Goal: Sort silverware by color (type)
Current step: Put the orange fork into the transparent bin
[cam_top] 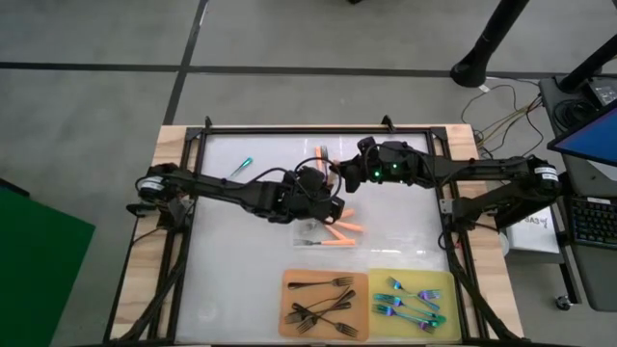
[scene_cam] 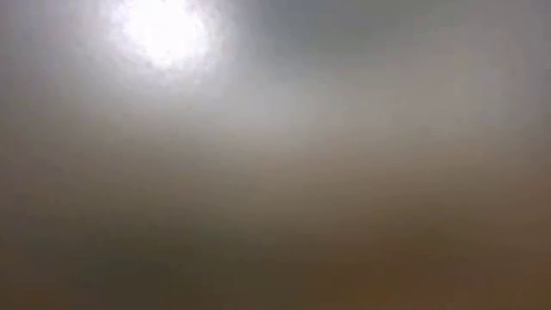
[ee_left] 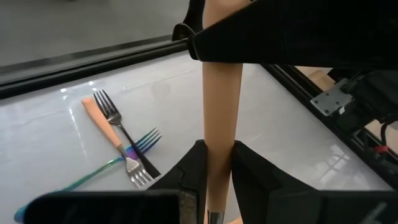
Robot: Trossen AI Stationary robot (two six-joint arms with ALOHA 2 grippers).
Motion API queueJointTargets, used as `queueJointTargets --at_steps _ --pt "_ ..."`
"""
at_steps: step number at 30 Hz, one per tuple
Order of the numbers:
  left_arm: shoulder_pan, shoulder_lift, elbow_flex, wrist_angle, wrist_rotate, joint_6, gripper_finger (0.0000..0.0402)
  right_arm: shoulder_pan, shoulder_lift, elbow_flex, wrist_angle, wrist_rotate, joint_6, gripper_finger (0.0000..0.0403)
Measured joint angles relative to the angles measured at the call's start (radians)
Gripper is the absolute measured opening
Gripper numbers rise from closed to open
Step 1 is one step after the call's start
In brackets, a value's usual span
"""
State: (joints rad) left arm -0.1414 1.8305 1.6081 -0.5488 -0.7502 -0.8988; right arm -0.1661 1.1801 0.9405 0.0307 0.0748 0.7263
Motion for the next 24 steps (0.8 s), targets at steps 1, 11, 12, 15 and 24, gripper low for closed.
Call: queueJointTargets --at_steps 1,11,12,15,24 --pt "0.000 0.000 0.000 0.000 0.000 0.005 0.0044 0.000 0.000 0.000 0.000 0.003 -0.011 0.0041" --pt "0.003 0.000 0.000 -0.005 0.069 0.060 0.0067 -0.018 0.000 0.001 -0.046 -0.017 -0.034 0.0041" --pt "0.001 -0.001 0.000 -0.008 0.082 0.063 0.0071 -0.019 0.000 0.001 -0.048 -0.017 -0.036 0.0041" --pt "0.000 -0.002 0.000 -0.030 0.087 0.064 0.0082 -0.020 0.000 0.001 -0.070 -0.015 -0.038 0.0041" --pt "0.001 -0.028 0.000 -0.170 0.090 0.042 0.0088 -0.014 0.000 0.000 -0.132 0.034 -0.040 0.0041"
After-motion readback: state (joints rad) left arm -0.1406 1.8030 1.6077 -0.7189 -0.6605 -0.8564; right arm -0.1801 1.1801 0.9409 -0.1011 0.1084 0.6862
